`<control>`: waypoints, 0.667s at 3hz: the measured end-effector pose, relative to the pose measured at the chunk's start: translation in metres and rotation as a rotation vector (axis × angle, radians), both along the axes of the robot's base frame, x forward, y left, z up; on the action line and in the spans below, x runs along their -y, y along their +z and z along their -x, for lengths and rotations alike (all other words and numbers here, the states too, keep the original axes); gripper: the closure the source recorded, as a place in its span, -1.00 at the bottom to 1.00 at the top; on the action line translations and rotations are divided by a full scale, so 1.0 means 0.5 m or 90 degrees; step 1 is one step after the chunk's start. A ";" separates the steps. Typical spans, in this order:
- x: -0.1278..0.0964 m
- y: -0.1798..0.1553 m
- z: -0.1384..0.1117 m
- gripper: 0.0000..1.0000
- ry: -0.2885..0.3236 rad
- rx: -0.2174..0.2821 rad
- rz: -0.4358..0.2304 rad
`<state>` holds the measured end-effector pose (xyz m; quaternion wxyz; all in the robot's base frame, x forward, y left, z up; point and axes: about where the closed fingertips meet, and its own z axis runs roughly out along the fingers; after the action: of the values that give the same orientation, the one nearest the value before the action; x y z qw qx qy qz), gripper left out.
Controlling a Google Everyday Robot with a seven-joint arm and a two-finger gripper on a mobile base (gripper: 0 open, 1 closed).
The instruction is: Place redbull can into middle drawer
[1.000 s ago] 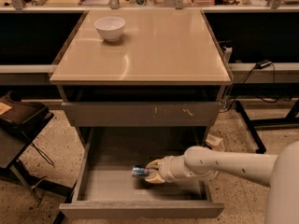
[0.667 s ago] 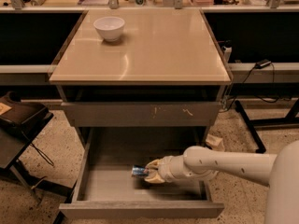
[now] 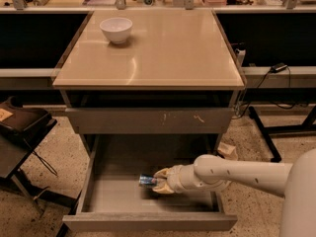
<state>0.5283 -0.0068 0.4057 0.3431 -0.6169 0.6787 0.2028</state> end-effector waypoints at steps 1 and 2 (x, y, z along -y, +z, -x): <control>0.000 0.000 0.000 -0.76 0.000 0.000 0.000; 0.000 0.000 0.000 -1.00 0.000 0.000 0.000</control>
Offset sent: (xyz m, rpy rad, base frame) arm 0.0000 0.0000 0.0000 0.0000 0.0000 0.0000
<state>0.5282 -0.0067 0.4056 0.3430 -0.6169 0.6787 0.2029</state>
